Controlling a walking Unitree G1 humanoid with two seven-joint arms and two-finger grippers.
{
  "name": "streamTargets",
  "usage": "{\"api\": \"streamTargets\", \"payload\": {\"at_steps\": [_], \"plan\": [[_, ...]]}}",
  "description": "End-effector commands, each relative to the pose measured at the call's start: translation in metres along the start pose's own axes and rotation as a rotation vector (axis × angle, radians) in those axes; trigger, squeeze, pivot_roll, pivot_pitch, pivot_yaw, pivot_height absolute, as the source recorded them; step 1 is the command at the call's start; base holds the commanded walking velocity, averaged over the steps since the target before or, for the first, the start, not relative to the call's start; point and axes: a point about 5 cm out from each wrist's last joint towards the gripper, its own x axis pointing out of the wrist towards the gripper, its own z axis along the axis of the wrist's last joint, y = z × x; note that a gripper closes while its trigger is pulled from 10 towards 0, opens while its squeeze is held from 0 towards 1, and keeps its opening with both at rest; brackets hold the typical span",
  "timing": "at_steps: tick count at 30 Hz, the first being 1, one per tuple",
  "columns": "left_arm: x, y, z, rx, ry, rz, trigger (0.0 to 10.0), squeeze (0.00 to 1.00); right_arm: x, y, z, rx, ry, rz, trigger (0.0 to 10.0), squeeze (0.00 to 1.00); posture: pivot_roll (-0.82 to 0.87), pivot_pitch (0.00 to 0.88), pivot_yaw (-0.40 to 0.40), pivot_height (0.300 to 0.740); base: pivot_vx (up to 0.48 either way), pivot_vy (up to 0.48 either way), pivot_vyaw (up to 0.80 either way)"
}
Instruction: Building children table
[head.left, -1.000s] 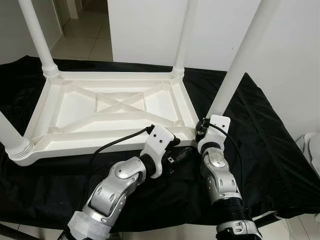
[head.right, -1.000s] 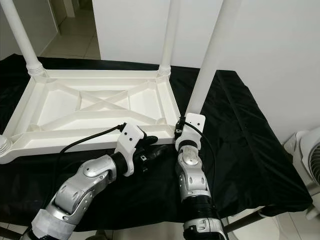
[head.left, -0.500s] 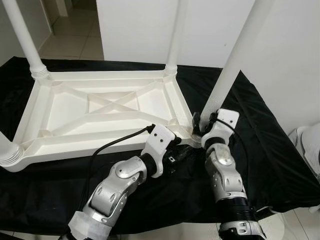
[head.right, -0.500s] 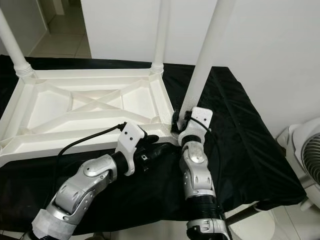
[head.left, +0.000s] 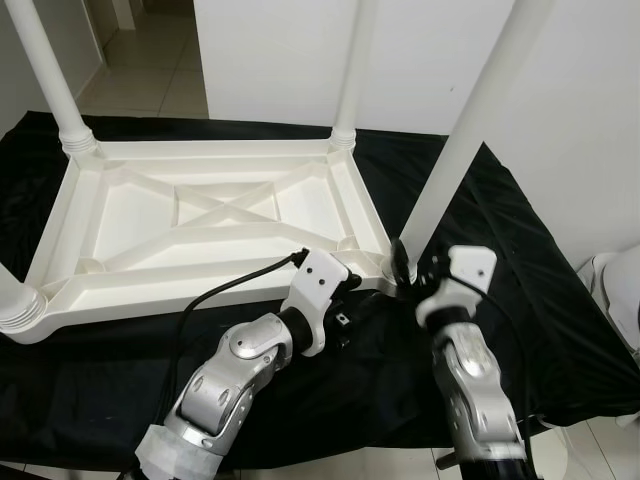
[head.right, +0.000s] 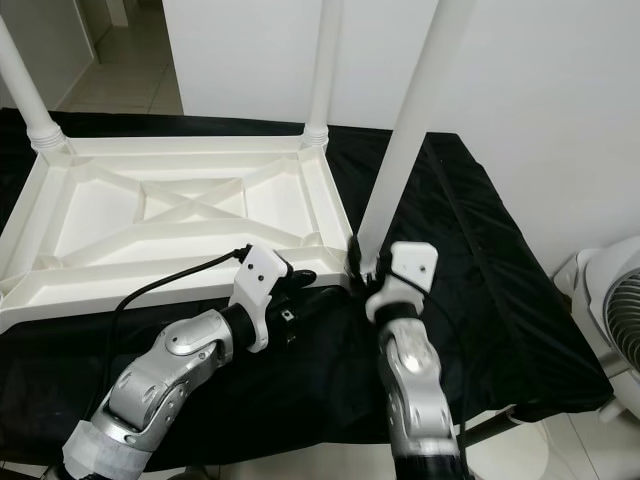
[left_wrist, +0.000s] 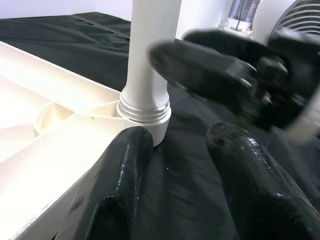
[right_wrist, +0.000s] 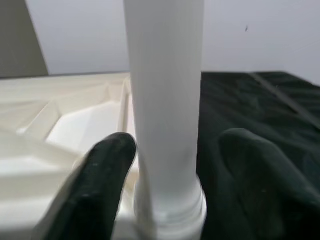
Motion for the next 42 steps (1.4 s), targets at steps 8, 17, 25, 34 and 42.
{"api": "streamTargets", "payload": {"at_steps": [8,17,25,34,42], "plan": [[0.001,-0.004,-0.003,-0.002,0.014,-0.03,10.0,0.0,-0.012,0.003,-0.001,0.007,0.023,0.088,1.4,0.0,0.11,0.022,-0.06,0.74,0.0,0.0,0.0],[0.003,-0.004,-0.001,0.01,0.017,-0.045,10.0,0.0,-0.001,-0.001,-0.007,0.077,0.106,0.225,10.0,0.0,0.11,0.007,-0.045,0.74,0.0,0.0,0.0],[0.006,-0.008,0.001,0.024,0.007,-0.062,10.0,0.0,0.024,-0.032,0.0,0.014,0.124,0.32,10.0,0.0,0.11,0.006,-0.046,0.74,0.0,0.0,0.0],[0.007,-0.005,0.005,0.039,-0.017,-0.017,10.0,0.0,0.042,-0.056,0.003,-0.061,0.121,0.268,10.0,0.0,0.13,0.008,-0.056,0.74,0.0,0.0,0.0],[0.012,-0.003,0.01,0.073,-0.056,0.063,10.0,0.0,0.05,-0.058,0.009,-0.024,0.04,0.113,10.0,0.0,0.15,0.012,-0.067,0.74,0.0,0.0,0.0]]}}
